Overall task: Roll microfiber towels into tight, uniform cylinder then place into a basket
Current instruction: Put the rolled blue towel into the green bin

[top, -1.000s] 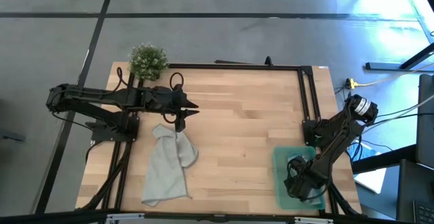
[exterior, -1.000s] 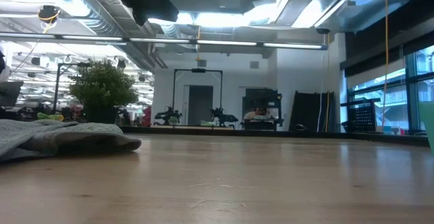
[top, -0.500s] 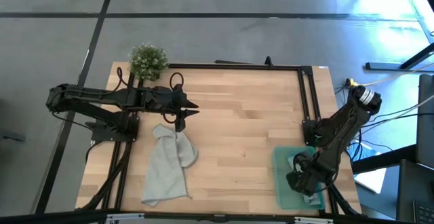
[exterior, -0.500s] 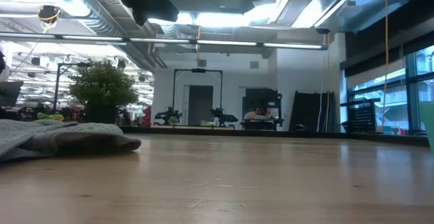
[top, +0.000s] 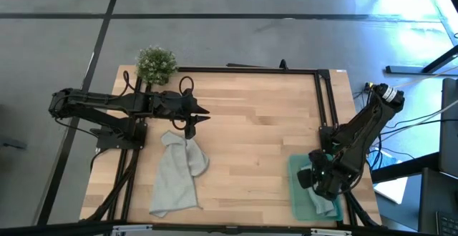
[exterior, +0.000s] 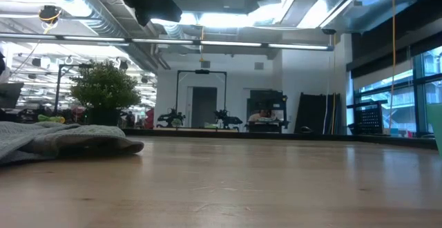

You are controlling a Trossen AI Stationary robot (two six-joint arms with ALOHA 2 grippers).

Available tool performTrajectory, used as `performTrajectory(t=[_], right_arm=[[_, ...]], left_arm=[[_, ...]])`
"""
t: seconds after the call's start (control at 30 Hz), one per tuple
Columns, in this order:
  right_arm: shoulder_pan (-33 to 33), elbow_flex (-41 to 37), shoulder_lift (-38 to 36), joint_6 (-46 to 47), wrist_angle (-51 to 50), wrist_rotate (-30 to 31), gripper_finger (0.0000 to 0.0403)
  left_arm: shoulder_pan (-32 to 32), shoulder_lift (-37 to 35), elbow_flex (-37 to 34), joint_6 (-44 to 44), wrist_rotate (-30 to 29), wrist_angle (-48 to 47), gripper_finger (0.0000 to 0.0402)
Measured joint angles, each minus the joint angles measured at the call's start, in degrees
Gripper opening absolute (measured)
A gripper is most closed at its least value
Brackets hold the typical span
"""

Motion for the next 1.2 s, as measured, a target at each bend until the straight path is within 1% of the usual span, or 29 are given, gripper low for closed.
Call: performTrajectory(t=[0.03,0.13,0.23,0.33,0.47,0.67,0.73,0.9,1.0,1.1,1.2], right_arm=[[-0.37,0.0,0.24,-0.45,-0.03,1.32,0.0216],[-1.22,0.0,0.69,-1.64,-0.34,2.61,0.0216],[-1.69,0.0,1.85,-3.69,0.03,5.52,0.0216],[-1.71,0.0,3.35,-6.23,-0.38,7.12,0.0216],[-1.84,0.0,5.81,-6.07,-3.3,7.11,0.0216],[-2.39,0.0,10.41,-6.37,-2.13,6.17,0.0216],[-2.7,0.0,11.57,-6.36,-1.8,5.44,0.0216],[-3.53,0.0,14.26,-7.6,-2.85,-0.86,0.0216],[-3.55,-0.02,15.34,-7.63,-4.62,-2.57,0.0216],[-3.55,-0.02,15.7,-6.17,-6.28,-4.03,0.0216],[-3.55,-0.02,15.69,-4.8,-8.79,-7.73,0.0216]], left_arm=[[-0.02,0.0,0.0,0.0,0.0,0.0,0.009],[-0.02,0.0,0.0,0.0,0.0,0.0,0.009],[0.0,0.0,0.0,0.0,0.0,-0.02,0.009],[-0.01,0.0,0.0,0.0,0.0,-0.02,0.009],[0.0,-0.02,0.0,0.0,0.0,0.0,0.009],[-0.02,-0.02,0.0,0.0,0.0,-0.01,0.009],[-0.02,-0.02,0.0,0.0,0.0,-0.01,0.009],[0.0,-0.02,0.0,0.0,0.0,0.0,0.009],[-0.02,-0.02,0.0,0.0,-0.01,0.0,0.009],[-0.01,-0.02,0.0,0.0,0.0,0.0,0.009],[0.0,-0.02,0.0,0.0,0.0,0.0,0.009]])
